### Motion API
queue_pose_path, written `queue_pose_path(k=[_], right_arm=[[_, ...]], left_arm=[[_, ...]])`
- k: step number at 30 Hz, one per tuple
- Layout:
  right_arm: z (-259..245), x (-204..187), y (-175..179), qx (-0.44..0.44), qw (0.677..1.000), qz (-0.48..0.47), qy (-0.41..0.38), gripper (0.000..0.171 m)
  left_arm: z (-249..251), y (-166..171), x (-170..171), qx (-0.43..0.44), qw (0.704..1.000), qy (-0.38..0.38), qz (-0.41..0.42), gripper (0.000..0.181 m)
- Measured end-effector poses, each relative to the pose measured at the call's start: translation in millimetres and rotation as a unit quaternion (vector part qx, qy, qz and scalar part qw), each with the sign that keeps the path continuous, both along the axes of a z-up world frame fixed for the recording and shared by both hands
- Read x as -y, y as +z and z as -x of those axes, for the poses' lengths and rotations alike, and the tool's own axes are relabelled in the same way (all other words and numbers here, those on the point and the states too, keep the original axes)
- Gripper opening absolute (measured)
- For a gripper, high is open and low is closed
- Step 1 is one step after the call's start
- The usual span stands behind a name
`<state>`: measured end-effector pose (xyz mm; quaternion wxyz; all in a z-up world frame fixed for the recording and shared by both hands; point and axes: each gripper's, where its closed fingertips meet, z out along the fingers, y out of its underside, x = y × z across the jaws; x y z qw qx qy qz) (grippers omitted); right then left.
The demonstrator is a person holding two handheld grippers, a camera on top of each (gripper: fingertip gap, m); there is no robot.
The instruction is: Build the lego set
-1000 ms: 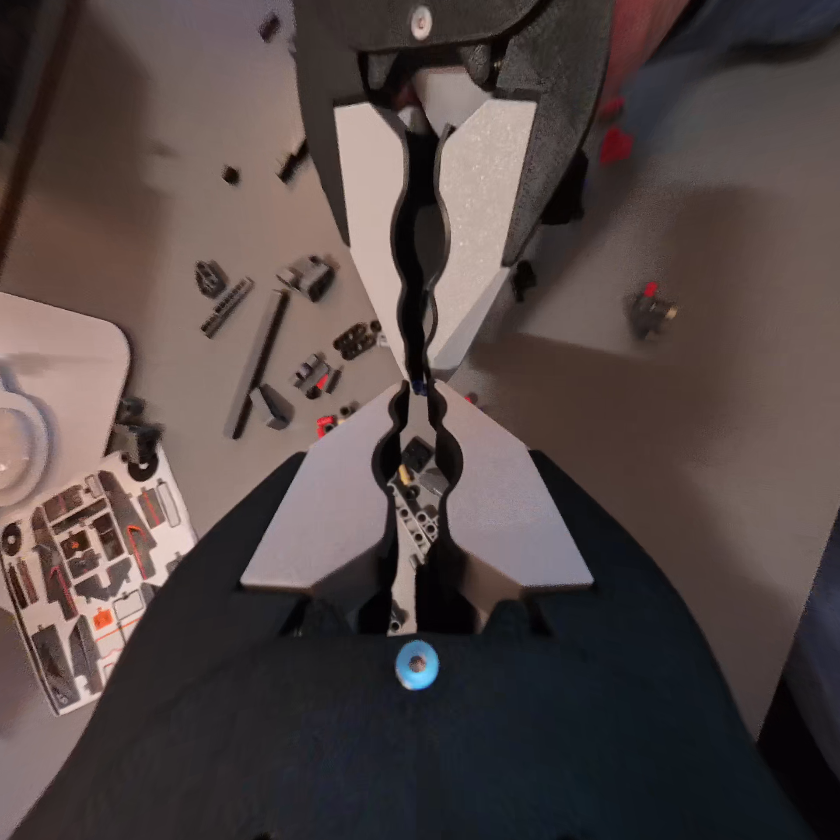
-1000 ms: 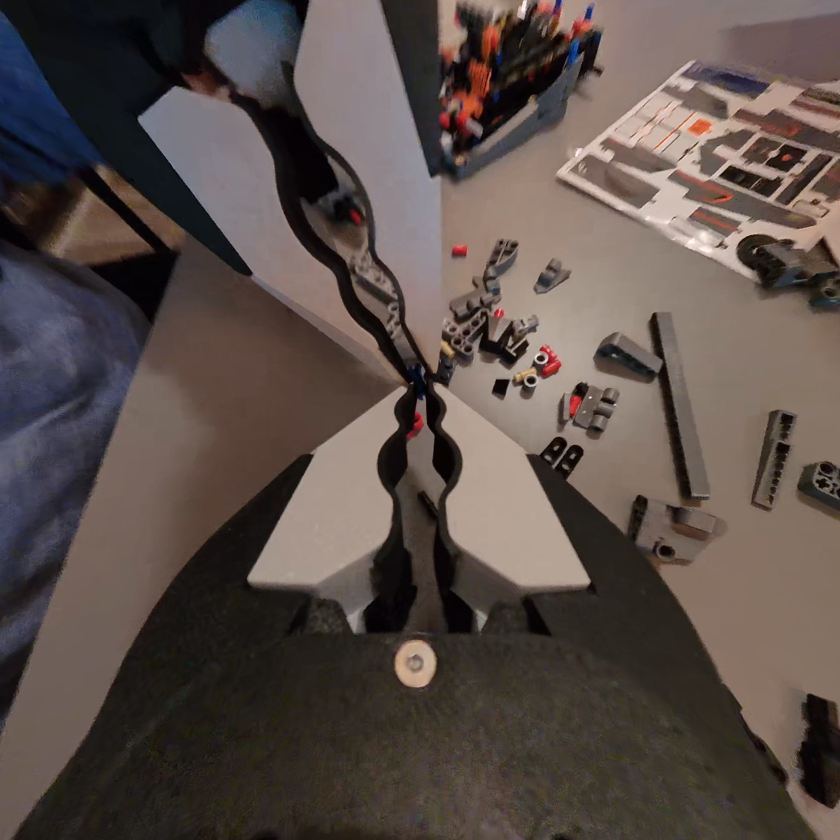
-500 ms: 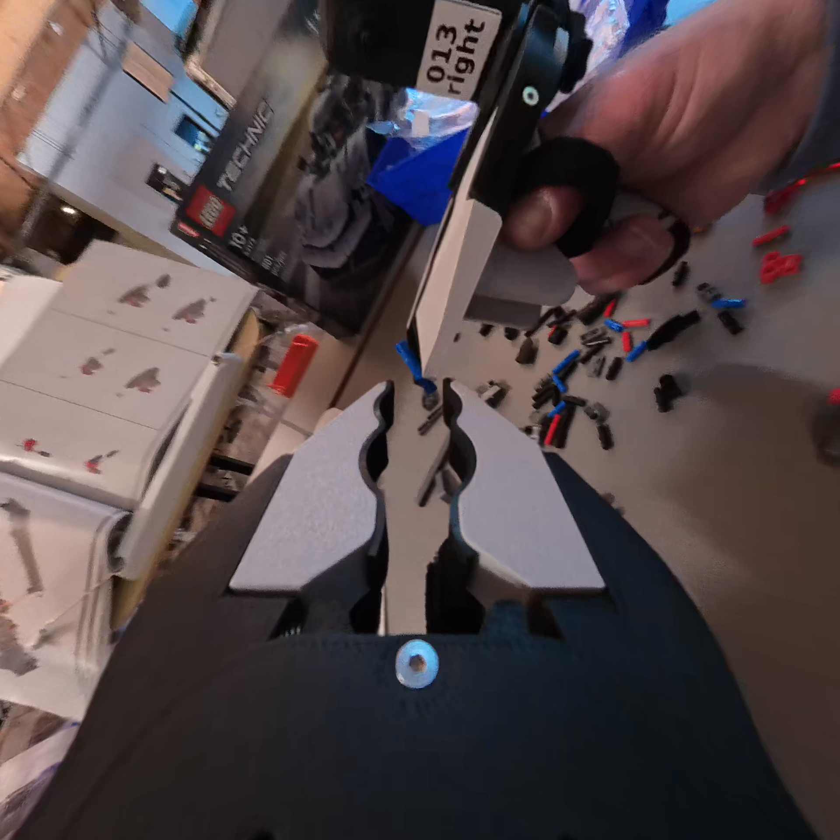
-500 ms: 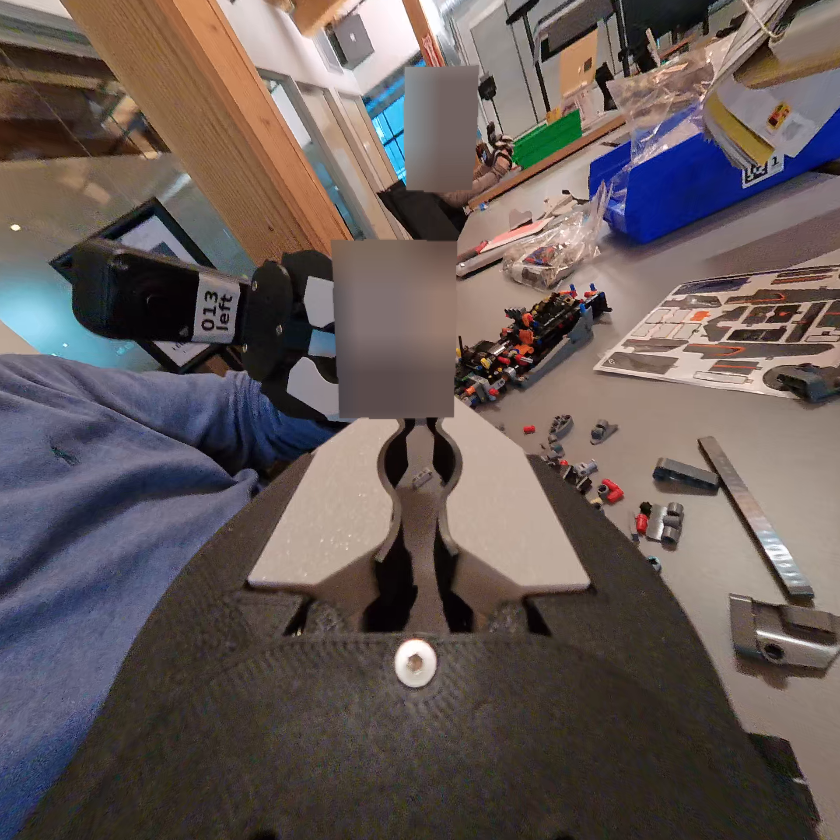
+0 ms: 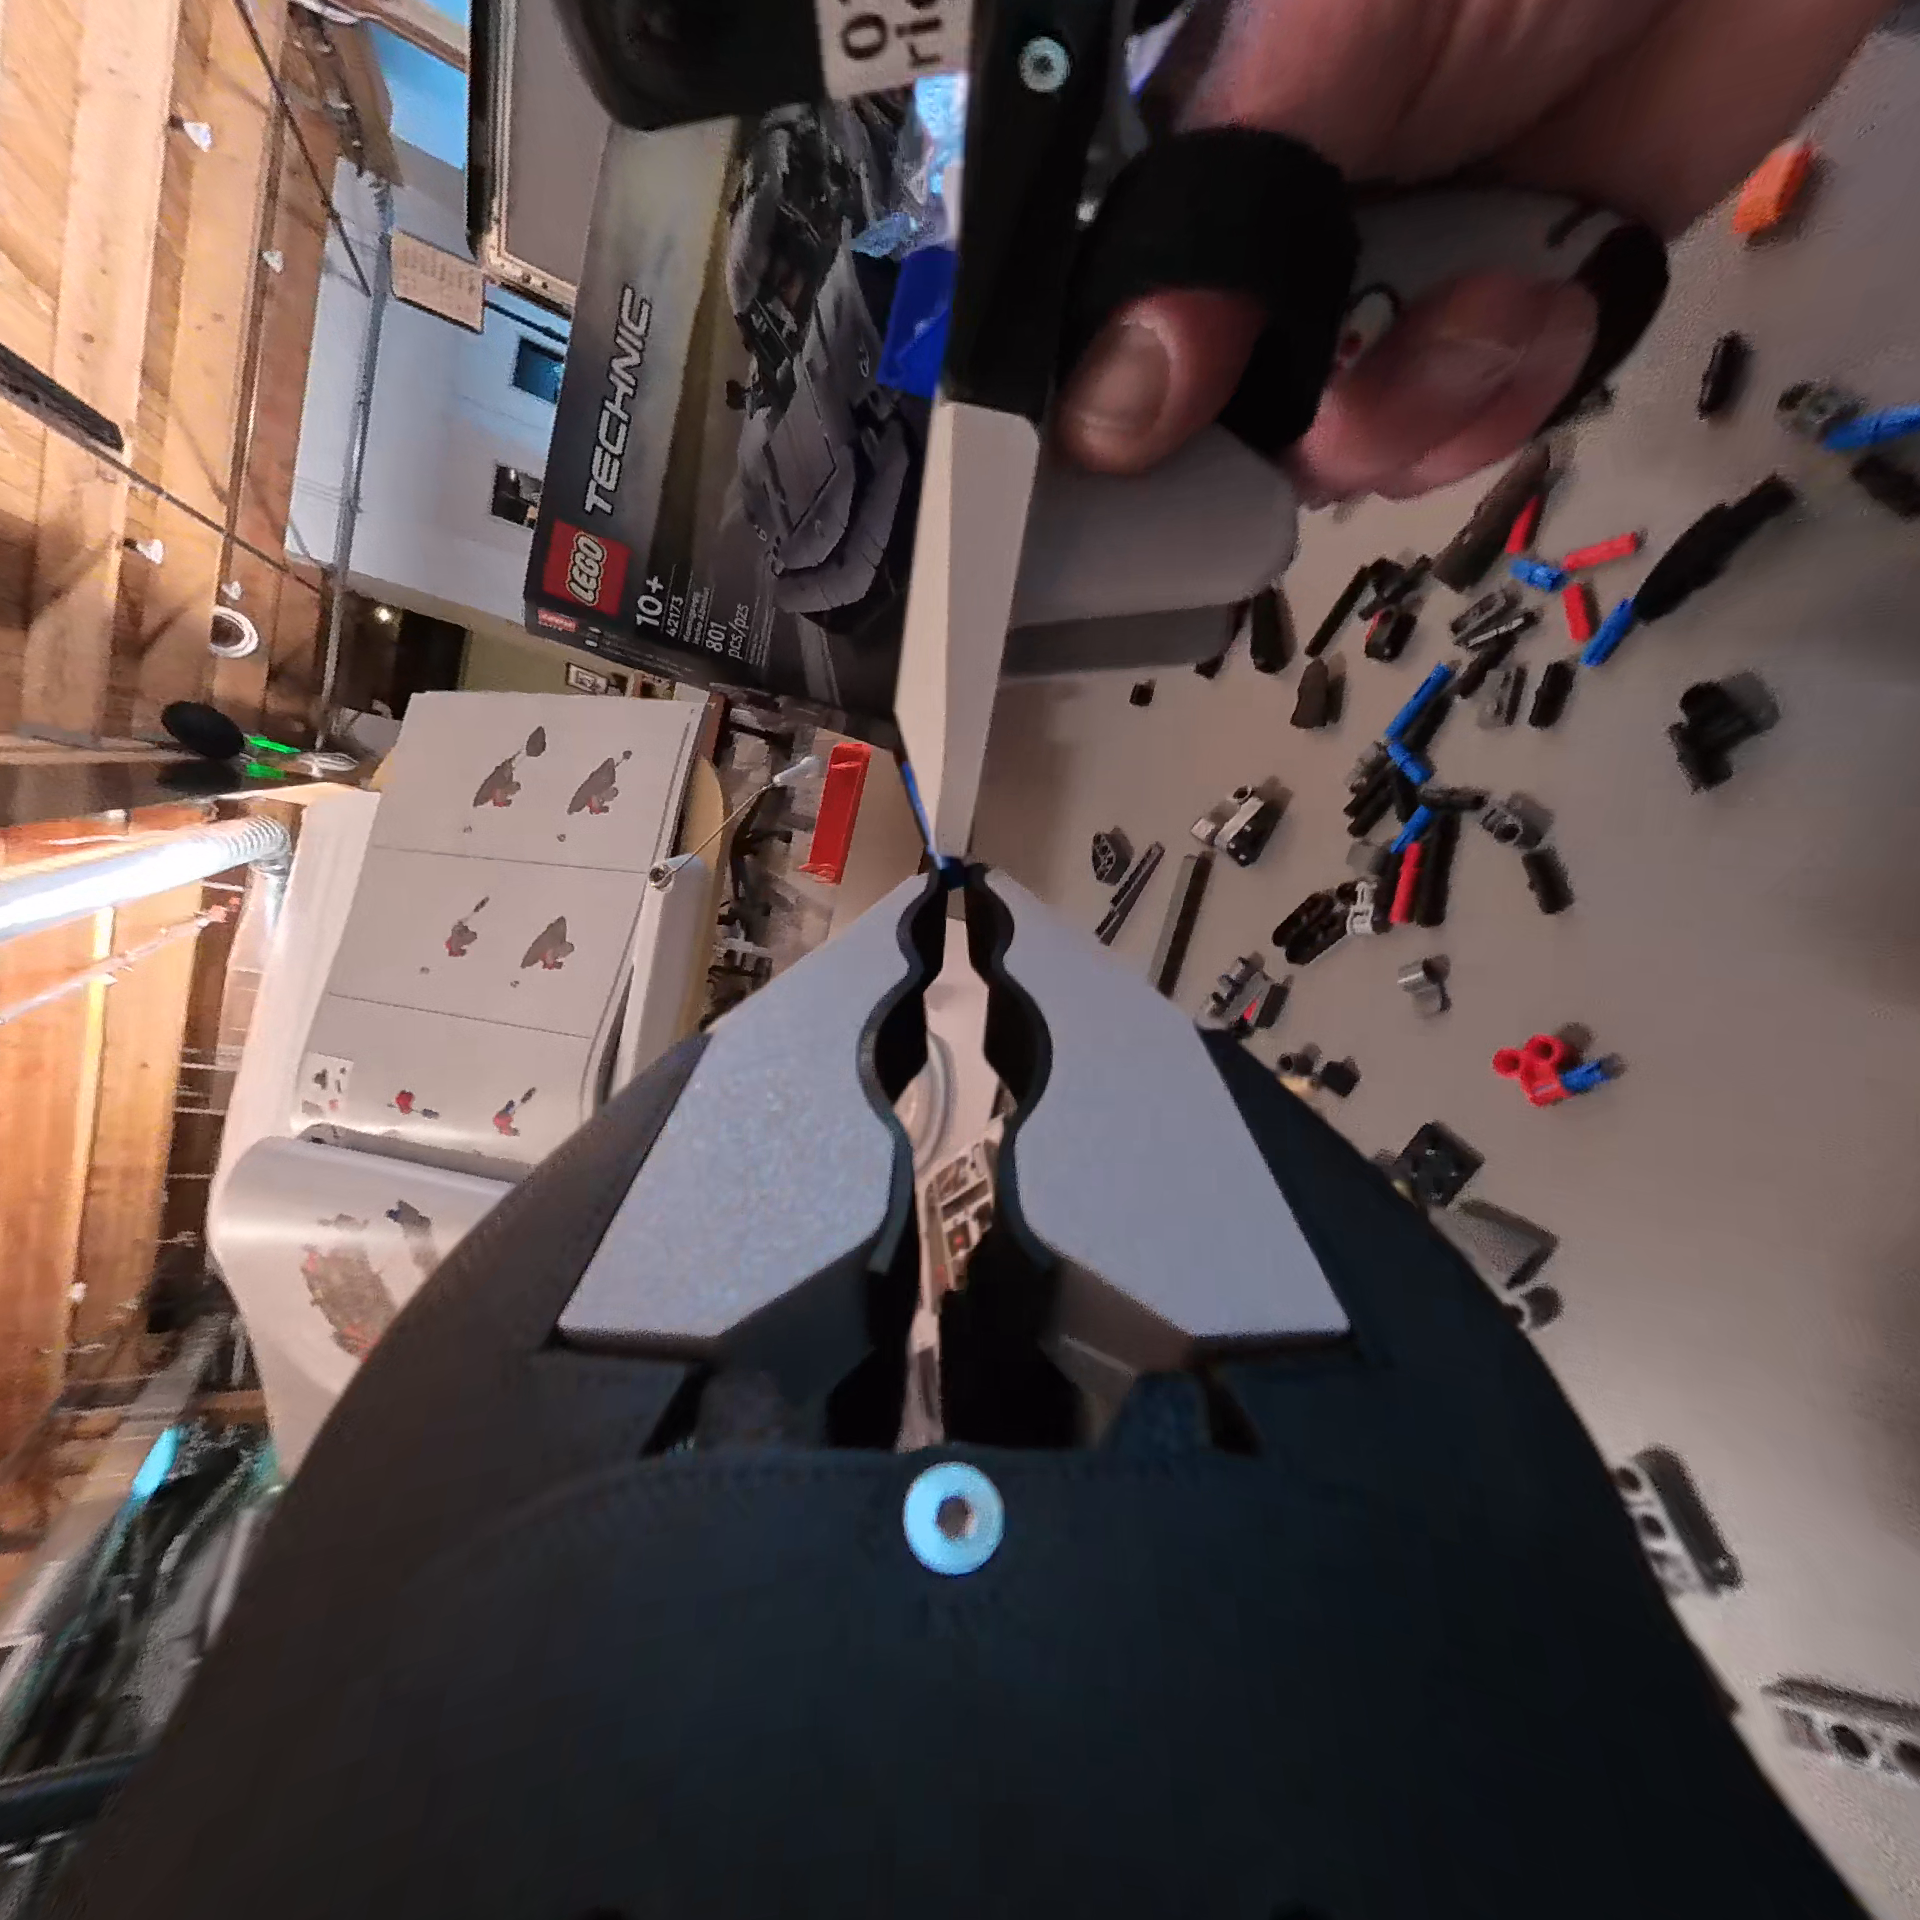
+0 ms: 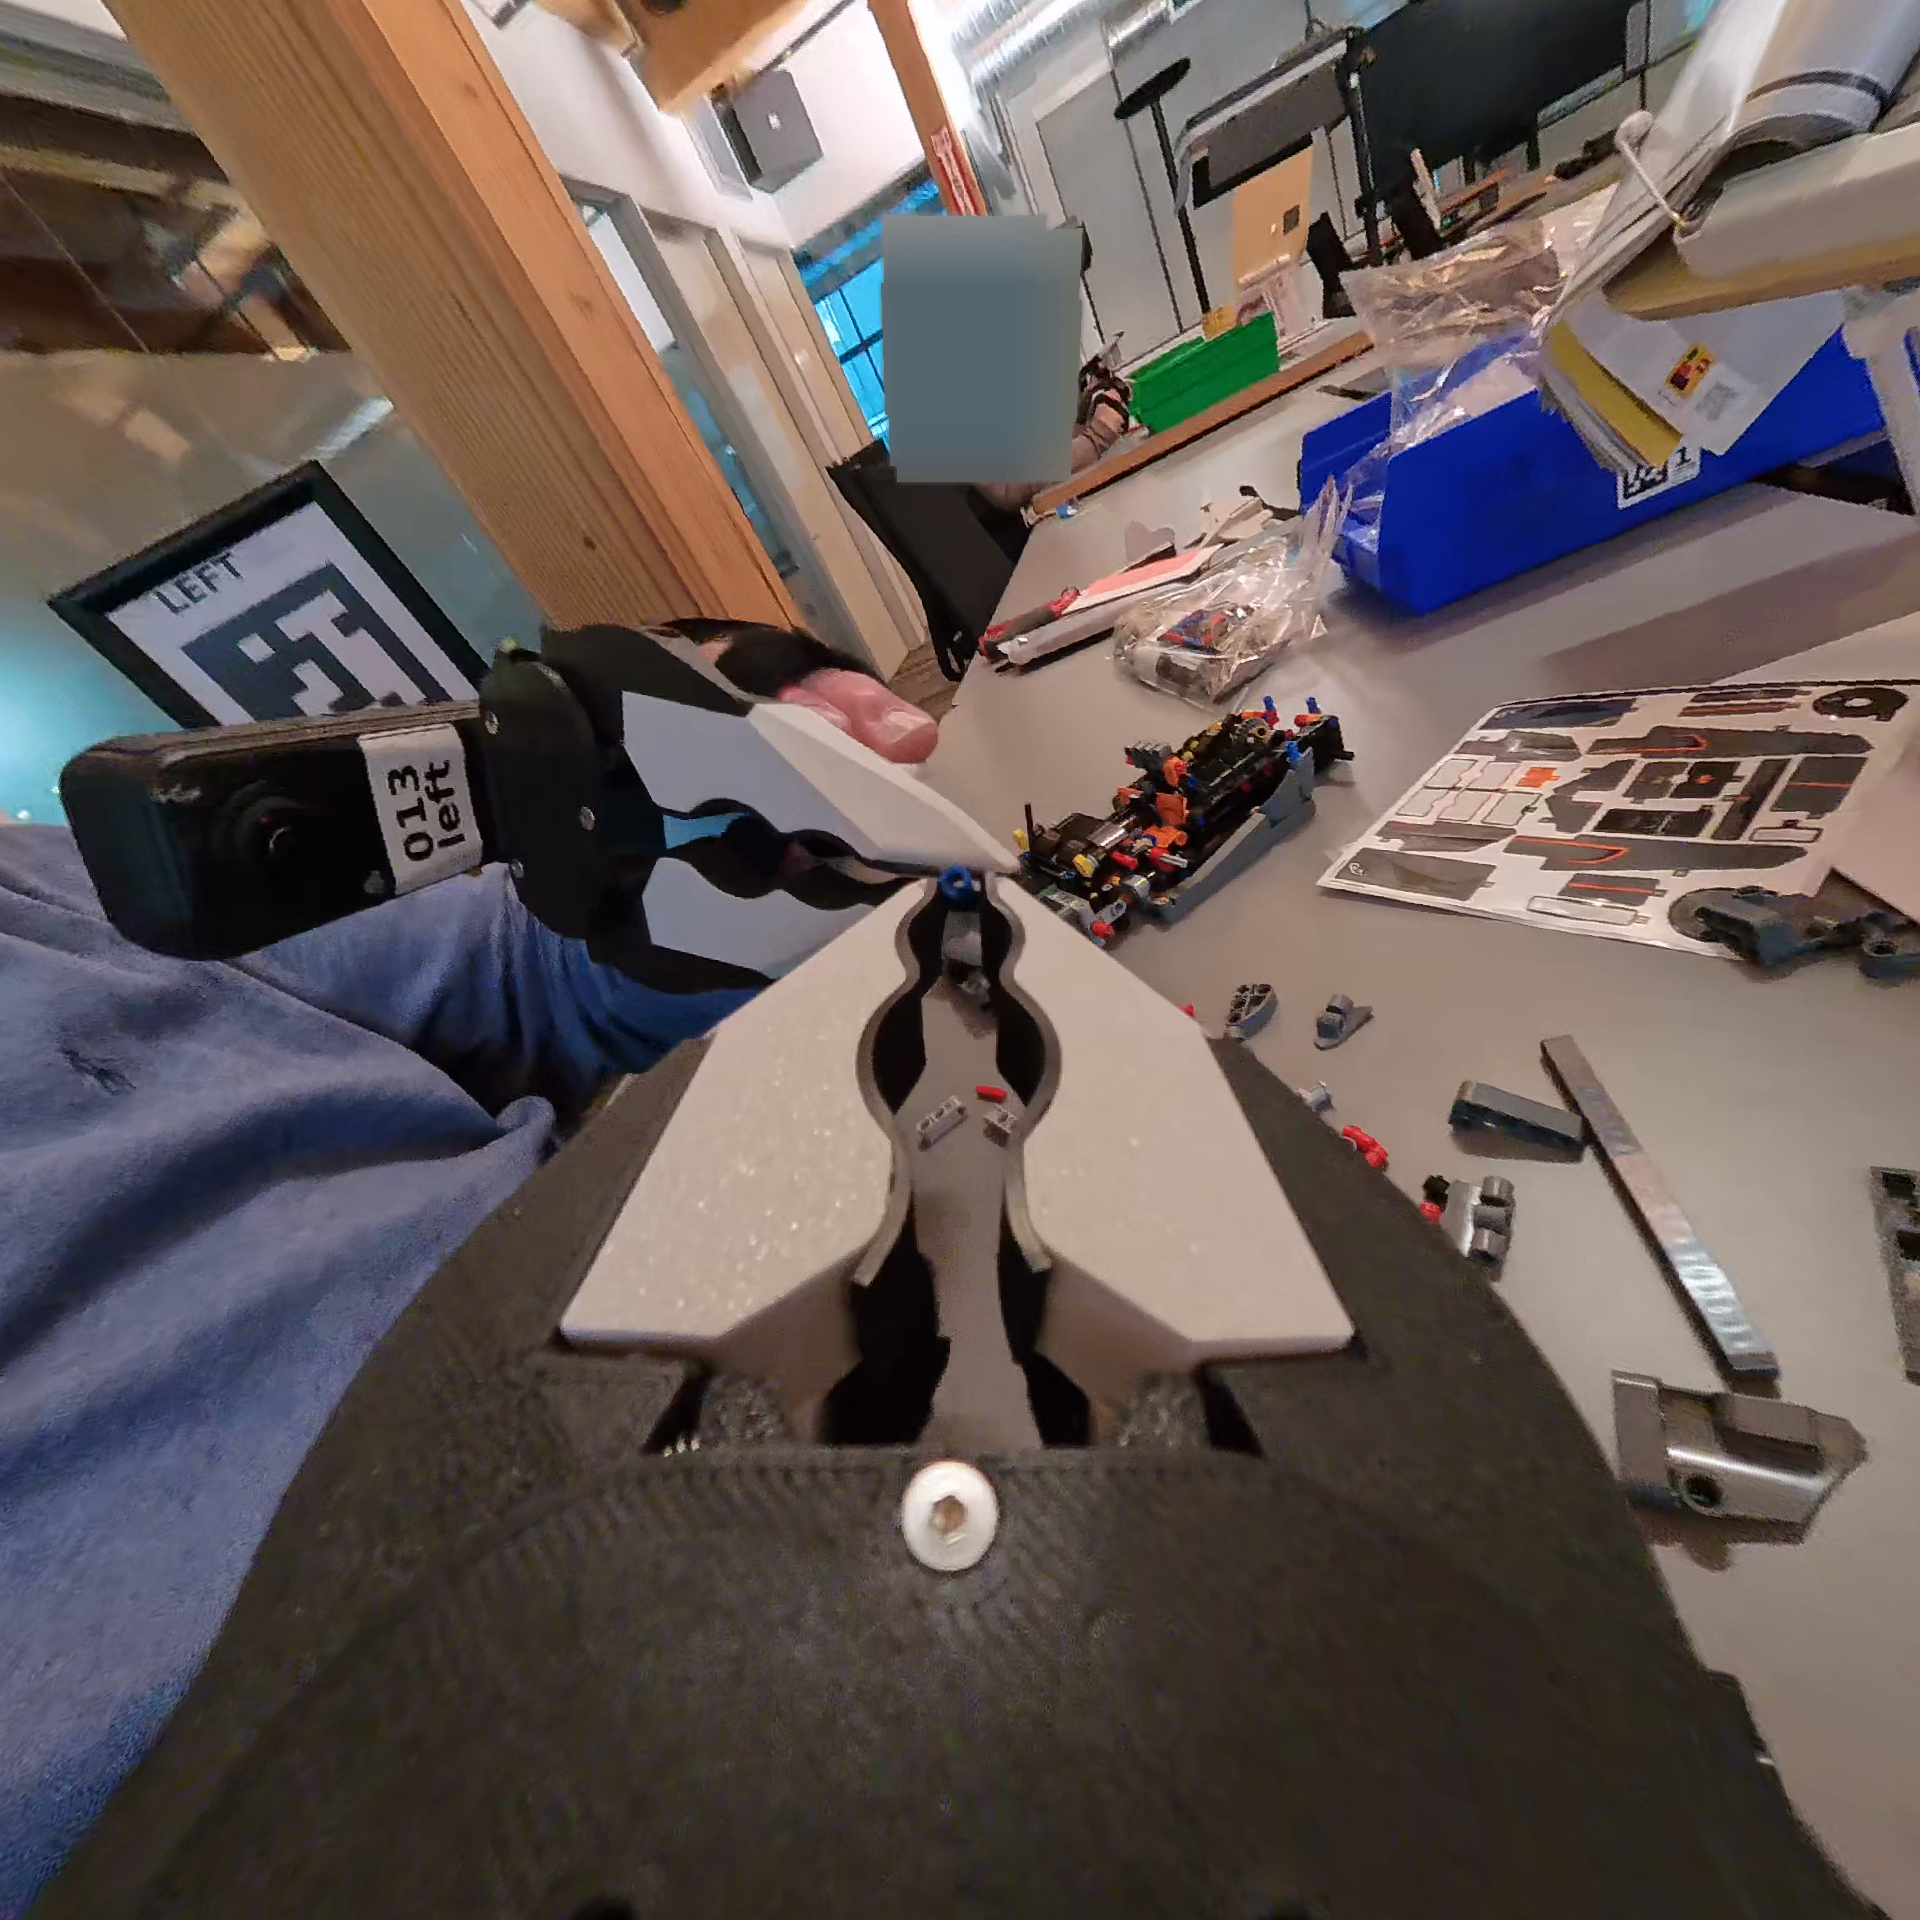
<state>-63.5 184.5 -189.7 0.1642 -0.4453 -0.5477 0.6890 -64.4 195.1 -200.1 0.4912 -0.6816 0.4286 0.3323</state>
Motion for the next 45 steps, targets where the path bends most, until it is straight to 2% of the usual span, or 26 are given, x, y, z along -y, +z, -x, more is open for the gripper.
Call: queue_pose_path(k=[2, 12, 22, 24, 27, 32, 35, 40, 45], right_arm=[[0.5, 0.4, -0.9, 0.005, 1.000, -0.018, -0.003, 0.007], [-1.5, 1.3, -4.5, 0.018, 0.999, -0.046, 0.003, 0.003], [3.1, 3.2, -13.0, 0.032, 0.996, -0.080, -0.001, 0.002], [3.7, -0.1, -18.3, 0.044, 0.992, -0.115, -0.005, 0.001], [3.3, -7.0, -48.2, 0.095, 0.967, -0.237, -0.002, 0.002], [-4.7, 7.9, -103.5, 0.166, 0.911, -0.369, 0.079, 0.002], [-4.6, 15.7, -122.3, 0.181, 0.893, -0.396, 0.113, 0.002], [1.1, 19.1, -140.9, 0.198, 0.871, -0.424, 0.147, 0.002], [1.4, 23.1, -149.2, 0.208, 0.852, -0.445, 0.181, 0.002]], left_arm=[[1.2, 0.0, 0.4, -0.023, 1.000, 0.004, 0.006, 0.001], [2.1, -5.0, 2.6, -0.066, 0.997, 0.006, 0.032, 0.001], [5.7, -12.5, 3.5, -0.047, 0.998, 0.007, 0.048, 0.002], [13.4, -18.6, 7.4, -0.029, 0.997, 0.023, 0.063, 0.010], [16.1, -42.9, 25.2, 0.021, 0.993, 0.030, 0.116, 0.009], [2.6, -102.8, 46.2, 0.130, 0.963, 0.049, 0.229, 0.015], [1.8, -128.9, 50.7, 0.173, 0.944, 0.062, 0.274, 0.019], [-3.4, -149.3, 49.1, 0.254, 0.914, 0.061, 0.311, 0.023], [-3.6, -151.7, 42.7, 0.276, 0.909, 0.066, 0.306, 0.022]])
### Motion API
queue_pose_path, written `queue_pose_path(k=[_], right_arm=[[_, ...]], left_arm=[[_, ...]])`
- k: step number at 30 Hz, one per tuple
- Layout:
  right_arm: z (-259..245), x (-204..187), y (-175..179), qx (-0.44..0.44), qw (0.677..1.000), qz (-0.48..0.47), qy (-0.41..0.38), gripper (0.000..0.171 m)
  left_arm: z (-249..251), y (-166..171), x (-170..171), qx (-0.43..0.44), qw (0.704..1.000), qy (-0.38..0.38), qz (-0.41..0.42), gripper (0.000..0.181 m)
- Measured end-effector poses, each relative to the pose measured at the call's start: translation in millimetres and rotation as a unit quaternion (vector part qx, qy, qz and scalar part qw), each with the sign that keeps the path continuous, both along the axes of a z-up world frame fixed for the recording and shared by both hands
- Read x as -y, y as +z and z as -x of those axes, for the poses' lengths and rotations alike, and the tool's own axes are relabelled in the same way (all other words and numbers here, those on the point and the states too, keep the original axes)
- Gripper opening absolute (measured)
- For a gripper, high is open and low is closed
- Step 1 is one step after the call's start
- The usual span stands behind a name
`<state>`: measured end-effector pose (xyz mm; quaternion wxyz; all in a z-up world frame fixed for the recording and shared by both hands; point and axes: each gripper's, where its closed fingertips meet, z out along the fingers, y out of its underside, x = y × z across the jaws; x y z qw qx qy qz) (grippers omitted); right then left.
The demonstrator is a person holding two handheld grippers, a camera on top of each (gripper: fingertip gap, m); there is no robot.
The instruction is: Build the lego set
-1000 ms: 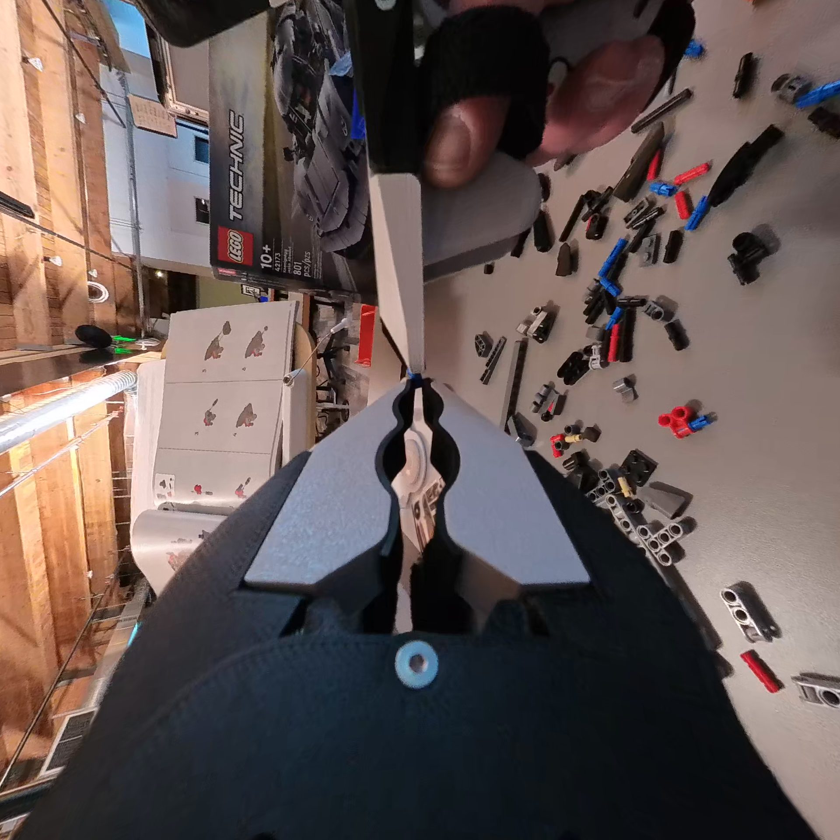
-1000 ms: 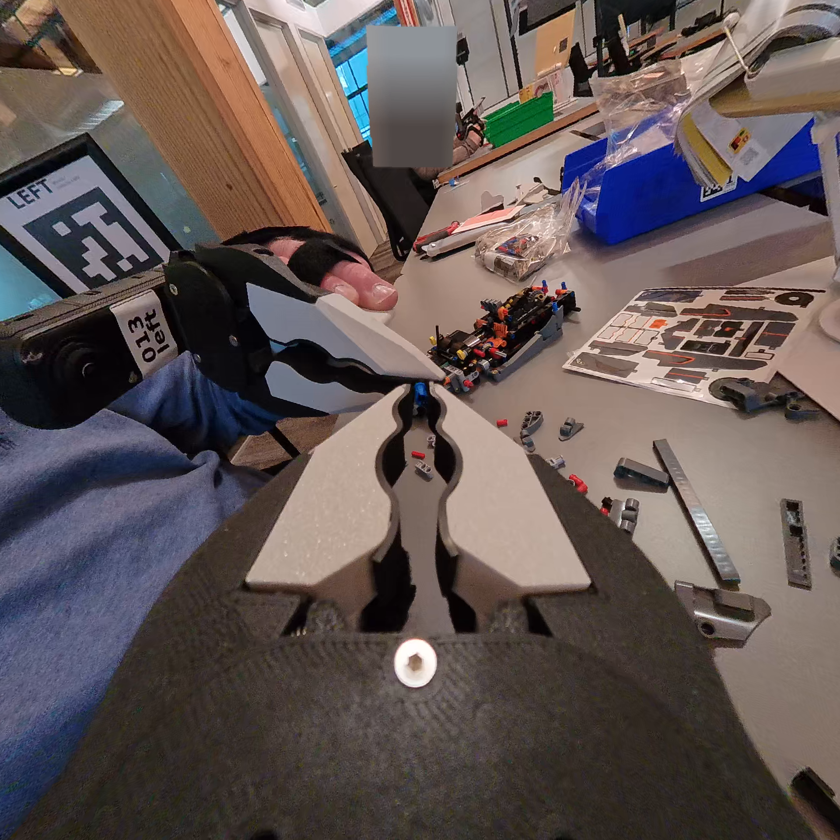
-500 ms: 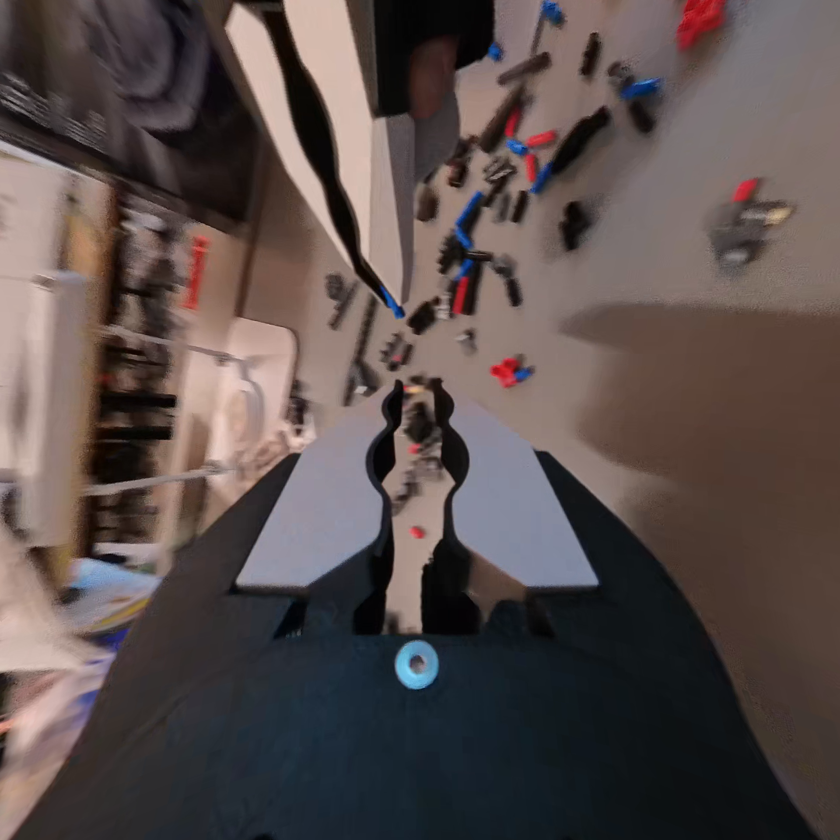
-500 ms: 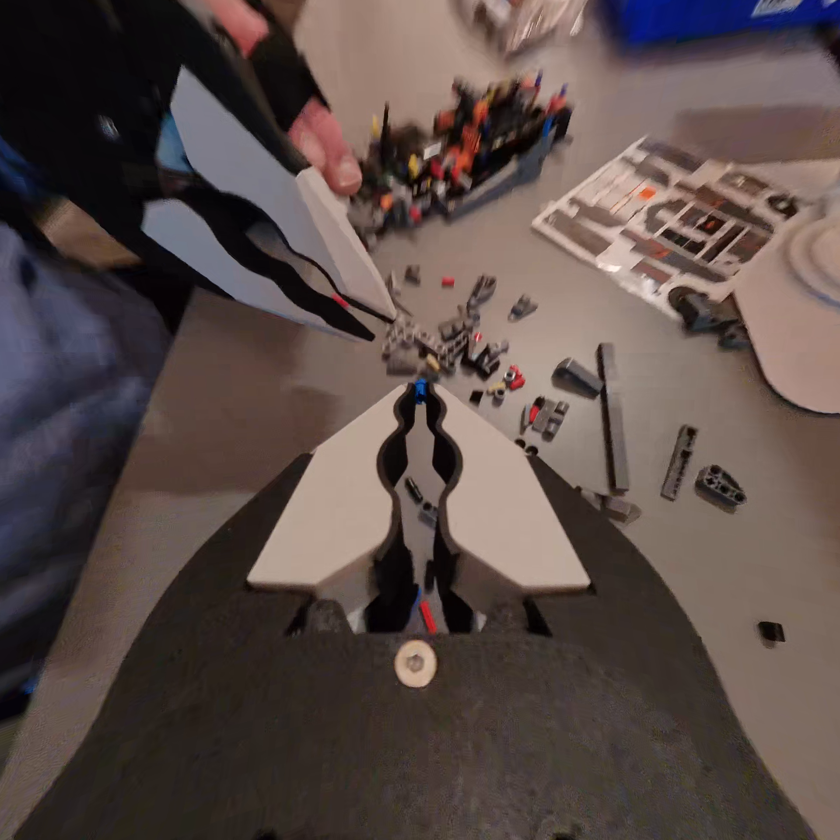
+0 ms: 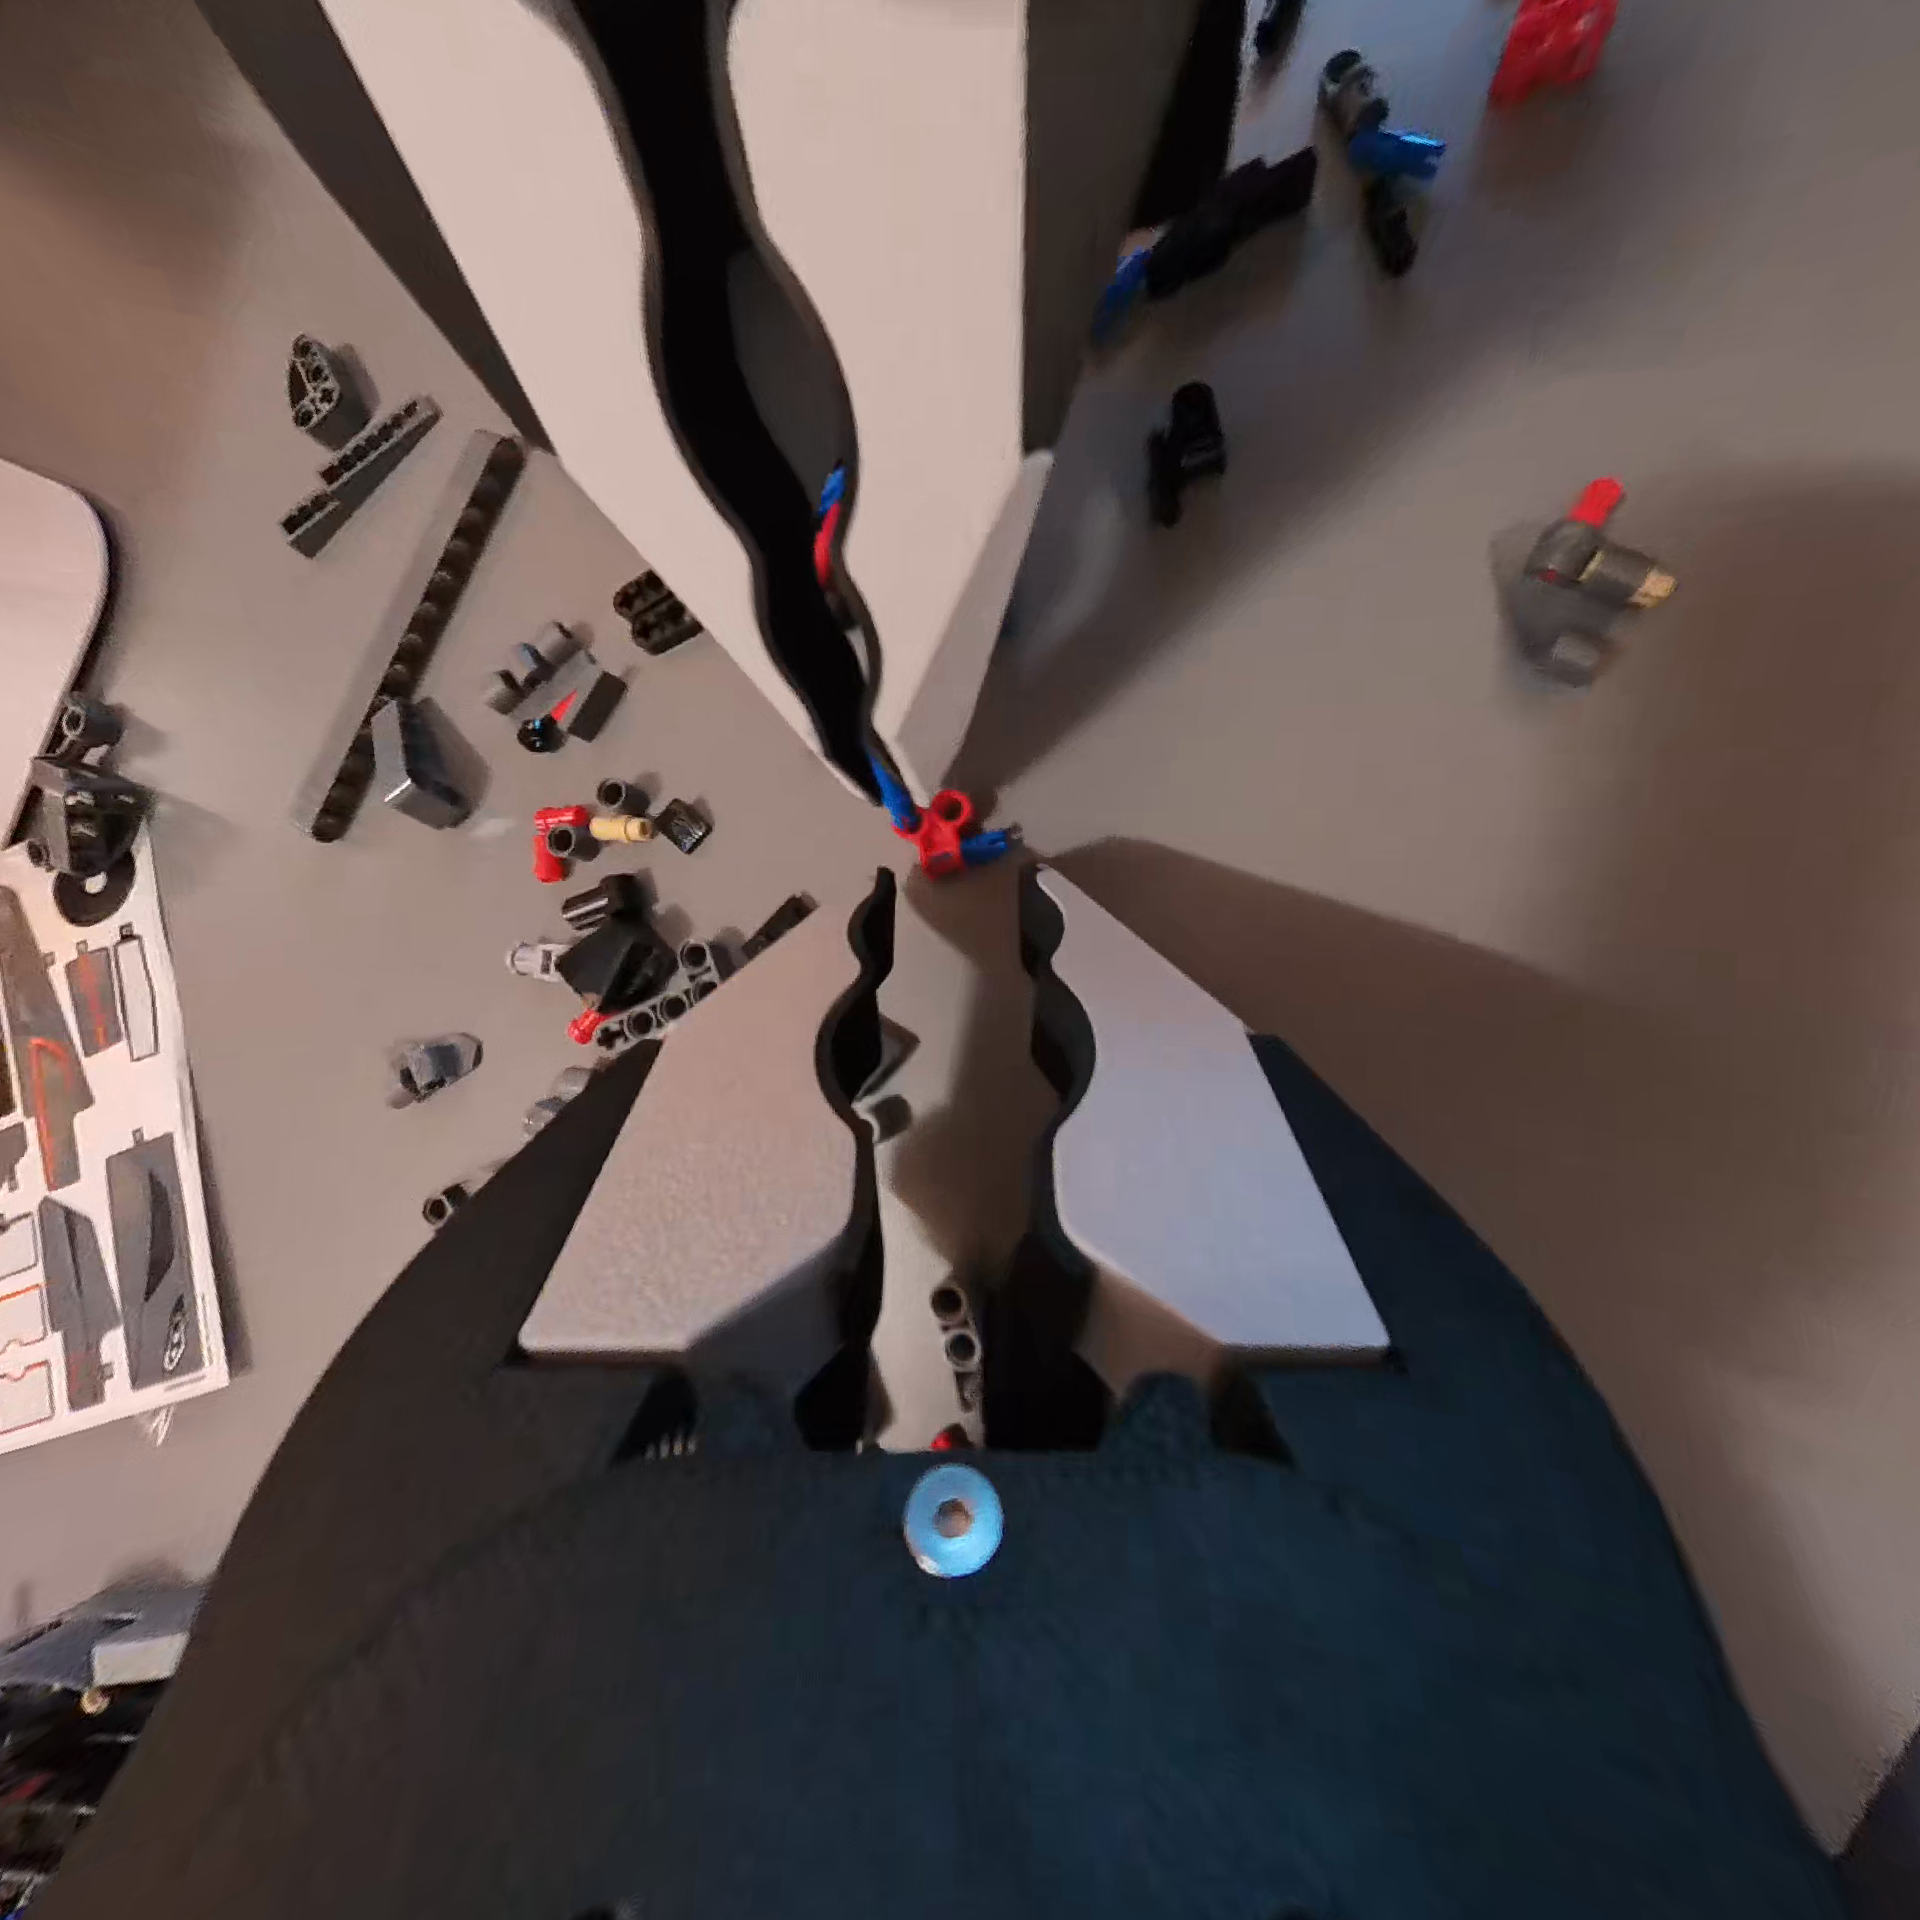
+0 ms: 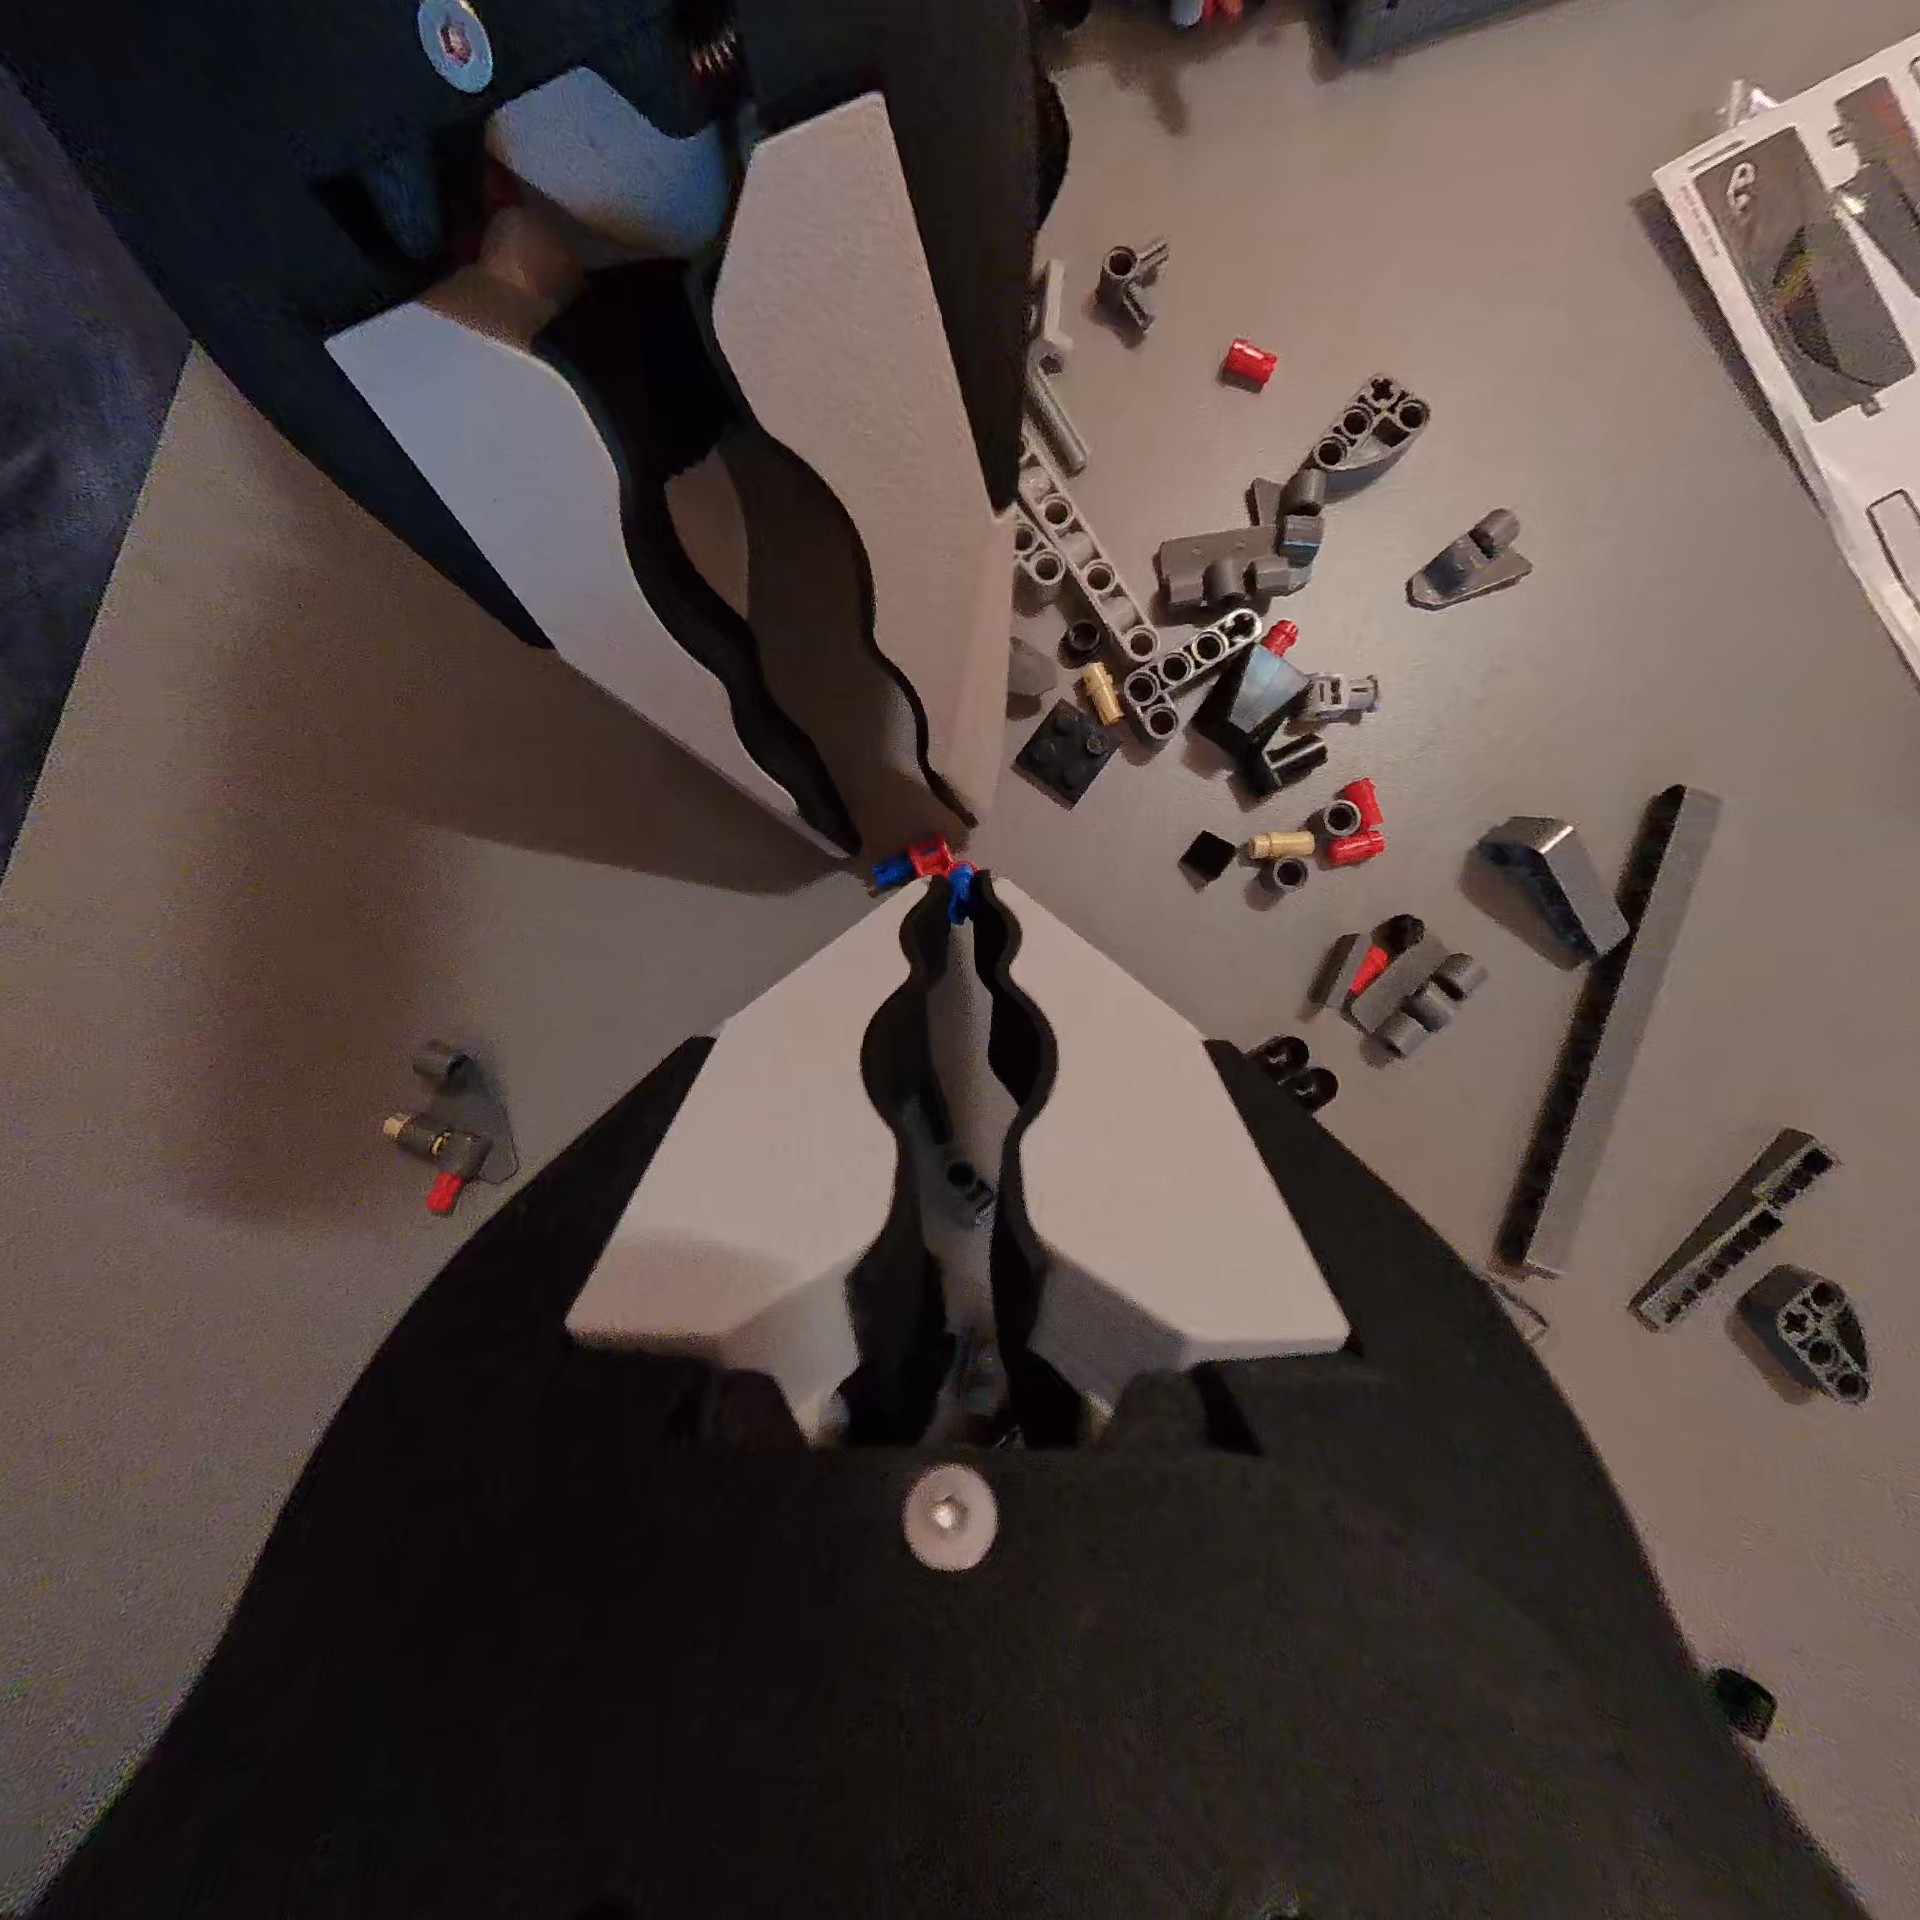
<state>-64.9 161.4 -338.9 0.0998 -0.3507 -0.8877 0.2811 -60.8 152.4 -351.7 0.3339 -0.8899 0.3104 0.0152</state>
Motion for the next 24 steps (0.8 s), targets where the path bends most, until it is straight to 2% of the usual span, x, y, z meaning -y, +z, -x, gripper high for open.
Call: queue_pose_path(k=[7, 24], right_arm=[[-0.1, -1.5, -4.0, 0.013, 1.000, -0.023, 0.013, 0.001], [0.8, -1.0, -4.9, 0.061, 0.990, -0.107, 0.062, 0.002]], left_arm=[[-3.1, -1.0, -4.6, 0.008, 1.000, -0.001, -0.001, 0.015], [0.1, -0.7, -3.3, 0.019, 0.999, -0.019, -0.018, 0.014]])
